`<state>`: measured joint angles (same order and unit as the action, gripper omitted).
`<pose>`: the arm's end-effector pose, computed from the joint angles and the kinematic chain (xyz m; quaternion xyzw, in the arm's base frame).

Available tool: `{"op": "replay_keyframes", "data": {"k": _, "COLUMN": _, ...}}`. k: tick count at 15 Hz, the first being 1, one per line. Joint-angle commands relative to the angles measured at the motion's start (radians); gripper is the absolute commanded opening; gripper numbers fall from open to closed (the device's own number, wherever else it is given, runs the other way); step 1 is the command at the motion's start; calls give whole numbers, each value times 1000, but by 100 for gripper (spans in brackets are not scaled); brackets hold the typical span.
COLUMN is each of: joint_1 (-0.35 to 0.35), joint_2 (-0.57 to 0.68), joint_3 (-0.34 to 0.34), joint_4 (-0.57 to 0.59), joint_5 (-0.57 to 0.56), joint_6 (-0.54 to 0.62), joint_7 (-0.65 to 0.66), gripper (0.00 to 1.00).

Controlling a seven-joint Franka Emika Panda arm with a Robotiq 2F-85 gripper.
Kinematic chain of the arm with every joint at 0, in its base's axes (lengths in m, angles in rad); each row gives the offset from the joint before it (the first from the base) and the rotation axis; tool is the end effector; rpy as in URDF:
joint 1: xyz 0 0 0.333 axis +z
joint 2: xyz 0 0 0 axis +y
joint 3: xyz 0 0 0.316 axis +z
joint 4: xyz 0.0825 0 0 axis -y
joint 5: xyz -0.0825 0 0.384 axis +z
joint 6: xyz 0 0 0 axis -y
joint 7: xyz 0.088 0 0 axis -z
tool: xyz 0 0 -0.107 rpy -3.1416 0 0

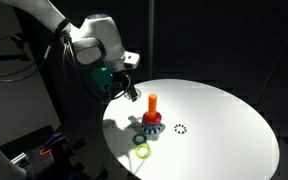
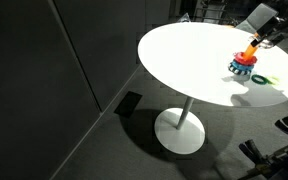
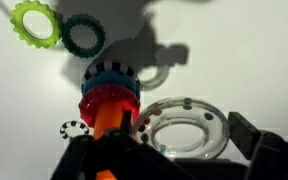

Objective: Pick up the clear ring from the ring holder and put it on the table

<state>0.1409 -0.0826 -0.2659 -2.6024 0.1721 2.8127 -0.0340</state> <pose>0.4569 -0.0650 0.3117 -0.9808 0.1223 -0.1466 0.0384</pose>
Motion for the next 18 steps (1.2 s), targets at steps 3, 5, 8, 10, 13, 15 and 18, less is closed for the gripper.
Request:
{"op": "replay_keyframes", "data": {"k": 3, "joint_1": -111, "joint_2": 140, "joint_3": 100, "joint_4": 96, "joint_5": 61, "joint_6": -71, "joint_7": -72, "gripper": 68}}
{"op": "replay_keyframes", "data": {"k": 5, "joint_1": -140, "joint_2": 186, "joint_3": 129, "joint_4": 117, "joint_5": 51, "joint_6": -71, "joint_7": -65, "gripper": 68}}
{"op": "replay_keyframes", "data": {"k": 8, "joint_1": -172, "joint_2": 253, "joint_3": 163, "joint_4": 150, "joint_5": 35, "joint_6": -70, "joint_7": -54, "gripper": 68}}
{"op": "replay_keyframes", "data": {"k": 10, "joint_1": -187, "joint_2": 296, "joint_3": 179, "joint_4": 172, "joint_5": 23, "joint_6": -71, "joint_7": -44, "gripper": 68}}
{"op": "replay_keyframes", "data": {"k": 13, "joint_1": -204, "joint_2": 340, "joint_3": 193, "joint_4": 197, "joint_5": 11, "joint_6": -77, "joint_7": -39, "gripper": 68}}
{"op": "replay_keyframes", "data": {"k": 15, "joint_1": -208, "joint_2": 368, "joint_3": 196, "joint_4": 214, "joint_5": 1, "joint_6": -83, "joint_7": -33, "gripper": 68}}
{"op": "replay_keyframes", "data": {"k": 18, "joint_1": -214, "joint_2": 396, "joint_3": 197, "joint_4": 234, "joint_5": -13, "joint_6": -96, "joint_7": -29, "gripper": 68}}
